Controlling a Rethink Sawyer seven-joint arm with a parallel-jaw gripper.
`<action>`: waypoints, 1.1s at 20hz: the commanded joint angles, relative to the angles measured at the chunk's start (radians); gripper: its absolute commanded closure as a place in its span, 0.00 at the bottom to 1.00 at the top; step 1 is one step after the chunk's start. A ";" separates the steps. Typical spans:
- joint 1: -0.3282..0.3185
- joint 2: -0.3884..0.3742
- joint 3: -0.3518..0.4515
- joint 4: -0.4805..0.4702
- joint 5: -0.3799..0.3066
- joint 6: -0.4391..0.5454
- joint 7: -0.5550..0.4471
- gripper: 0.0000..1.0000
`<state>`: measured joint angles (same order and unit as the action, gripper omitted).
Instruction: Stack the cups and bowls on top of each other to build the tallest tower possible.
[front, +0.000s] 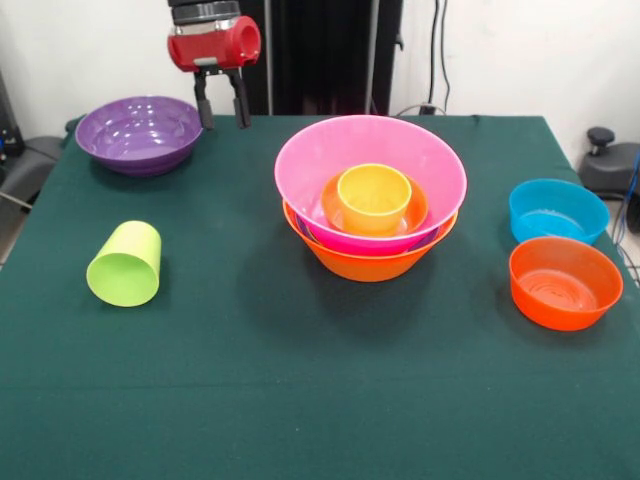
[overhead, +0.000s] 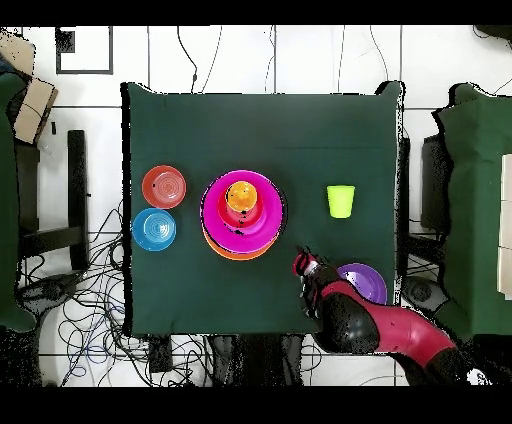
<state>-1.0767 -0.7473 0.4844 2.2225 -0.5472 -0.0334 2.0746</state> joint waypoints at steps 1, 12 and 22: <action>0.010 -0.013 0.096 0.015 -0.009 0.146 -0.025 0.00; 0.002 0.011 0.026 -0.040 -0.094 0.192 -0.085 0.00; 0.008 0.058 -0.069 -0.152 -0.256 0.255 -0.127 0.00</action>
<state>-1.0979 -0.7391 0.4563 2.1676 -0.6969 0.0816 2.0746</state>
